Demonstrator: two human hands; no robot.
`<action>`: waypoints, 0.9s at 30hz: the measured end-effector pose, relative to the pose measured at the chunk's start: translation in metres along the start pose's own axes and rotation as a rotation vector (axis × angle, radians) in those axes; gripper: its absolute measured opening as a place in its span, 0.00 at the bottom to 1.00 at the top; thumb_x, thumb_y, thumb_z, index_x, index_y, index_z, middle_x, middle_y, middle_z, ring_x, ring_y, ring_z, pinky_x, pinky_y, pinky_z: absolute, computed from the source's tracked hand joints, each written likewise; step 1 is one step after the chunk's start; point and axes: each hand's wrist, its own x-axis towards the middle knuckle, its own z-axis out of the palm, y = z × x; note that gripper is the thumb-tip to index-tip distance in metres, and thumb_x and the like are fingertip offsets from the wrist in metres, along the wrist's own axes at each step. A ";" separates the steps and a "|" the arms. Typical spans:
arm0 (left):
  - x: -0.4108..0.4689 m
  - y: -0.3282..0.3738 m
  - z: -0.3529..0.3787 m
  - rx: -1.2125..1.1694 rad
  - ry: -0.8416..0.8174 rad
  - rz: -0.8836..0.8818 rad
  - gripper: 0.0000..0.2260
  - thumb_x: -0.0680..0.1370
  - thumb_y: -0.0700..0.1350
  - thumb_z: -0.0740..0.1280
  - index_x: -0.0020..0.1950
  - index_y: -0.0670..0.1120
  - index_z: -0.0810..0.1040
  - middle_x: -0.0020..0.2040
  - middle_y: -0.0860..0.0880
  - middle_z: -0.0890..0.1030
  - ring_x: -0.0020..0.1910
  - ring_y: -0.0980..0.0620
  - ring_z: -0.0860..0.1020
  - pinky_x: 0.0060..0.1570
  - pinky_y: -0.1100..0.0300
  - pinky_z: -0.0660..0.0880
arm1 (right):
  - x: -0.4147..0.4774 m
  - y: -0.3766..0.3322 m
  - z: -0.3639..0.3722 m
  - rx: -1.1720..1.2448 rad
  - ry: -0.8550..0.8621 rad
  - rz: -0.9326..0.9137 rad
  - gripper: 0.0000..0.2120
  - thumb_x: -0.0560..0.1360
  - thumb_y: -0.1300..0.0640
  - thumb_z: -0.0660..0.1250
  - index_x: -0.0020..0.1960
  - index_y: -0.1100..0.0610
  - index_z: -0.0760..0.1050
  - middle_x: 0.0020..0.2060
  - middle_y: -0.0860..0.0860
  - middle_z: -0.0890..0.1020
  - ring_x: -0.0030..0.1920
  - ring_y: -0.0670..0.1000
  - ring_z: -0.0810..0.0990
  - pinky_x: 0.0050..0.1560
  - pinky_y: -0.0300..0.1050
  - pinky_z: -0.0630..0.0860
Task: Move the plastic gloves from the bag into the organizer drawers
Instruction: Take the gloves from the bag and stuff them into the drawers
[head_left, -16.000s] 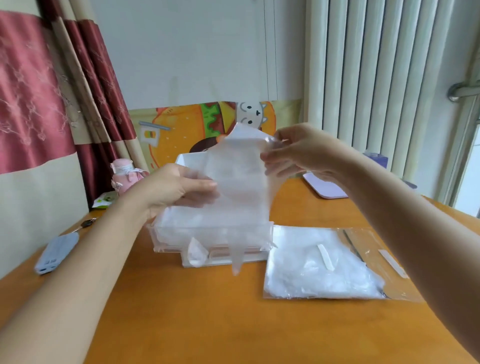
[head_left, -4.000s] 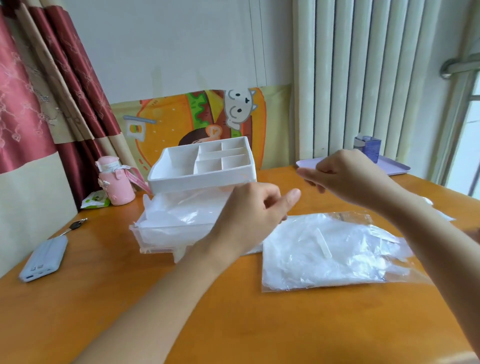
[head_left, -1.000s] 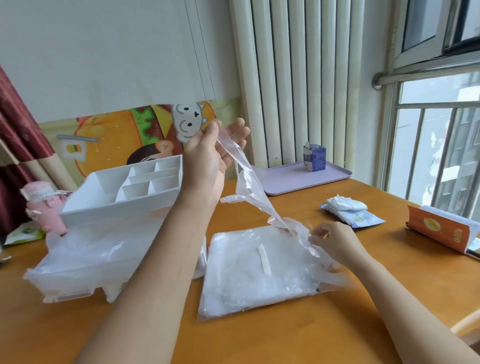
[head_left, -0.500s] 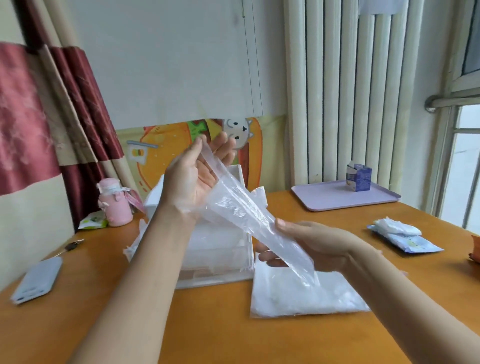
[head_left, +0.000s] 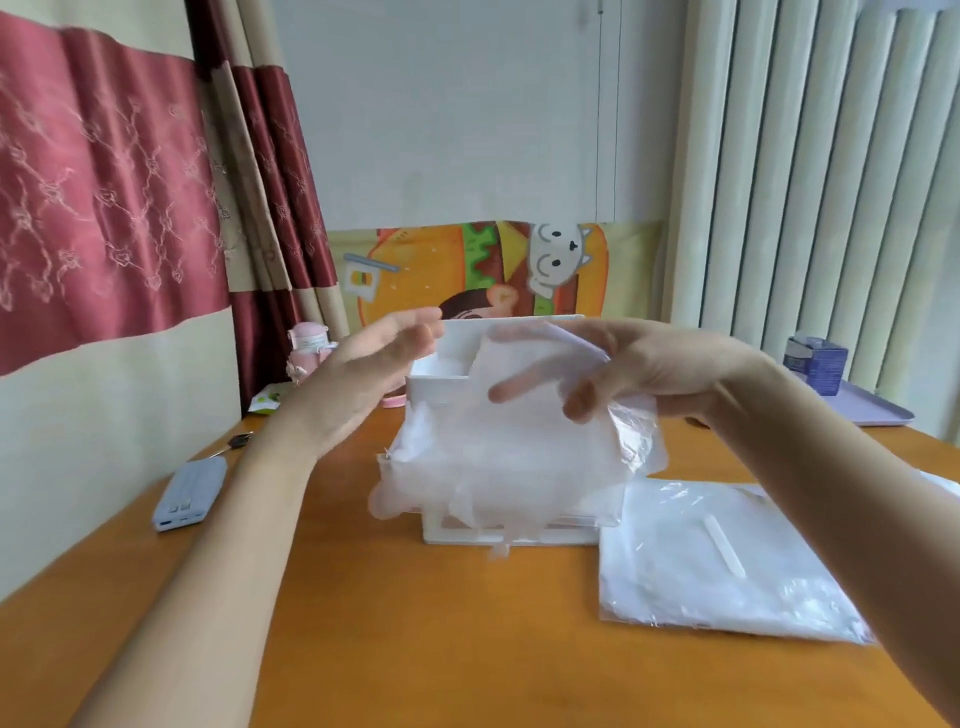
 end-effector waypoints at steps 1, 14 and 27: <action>-0.003 0.000 0.001 0.018 -0.059 -0.006 0.45 0.52 0.75 0.71 0.64 0.56 0.74 0.61 0.60 0.79 0.64 0.63 0.74 0.57 0.65 0.73 | 0.007 -0.007 0.002 -0.020 -0.044 0.003 0.37 0.68 0.76 0.60 0.72 0.53 0.63 0.62 0.58 0.79 0.32 0.43 0.75 0.41 0.33 0.75; 0.021 -0.018 -0.005 -0.254 -0.003 -0.259 0.03 0.71 0.41 0.70 0.41 0.42 0.82 0.36 0.49 0.83 0.35 0.54 0.81 0.37 0.65 0.79 | 0.033 0.010 -0.010 0.209 0.306 0.000 0.23 0.73 0.61 0.69 0.67 0.51 0.73 0.51 0.52 0.80 0.41 0.46 0.79 0.38 0.37 0.78; 0.064 -0.035 0.013 0.629 0.233 0.158 0.07 0.73 0.42 0.74 0.40 0.44 0.77 0.34 0.47 0.81 0.31 0.58 0.76 0.30 0.72 0.67 | 0.036 0.049 -0.010 -0.225 0.817 0.062 0.09 0.73 0.56 0.72 0.50 0.59 0.76 0.34 0.55 0.83 0.28 0.47 0.80 0.32 0.39 0.77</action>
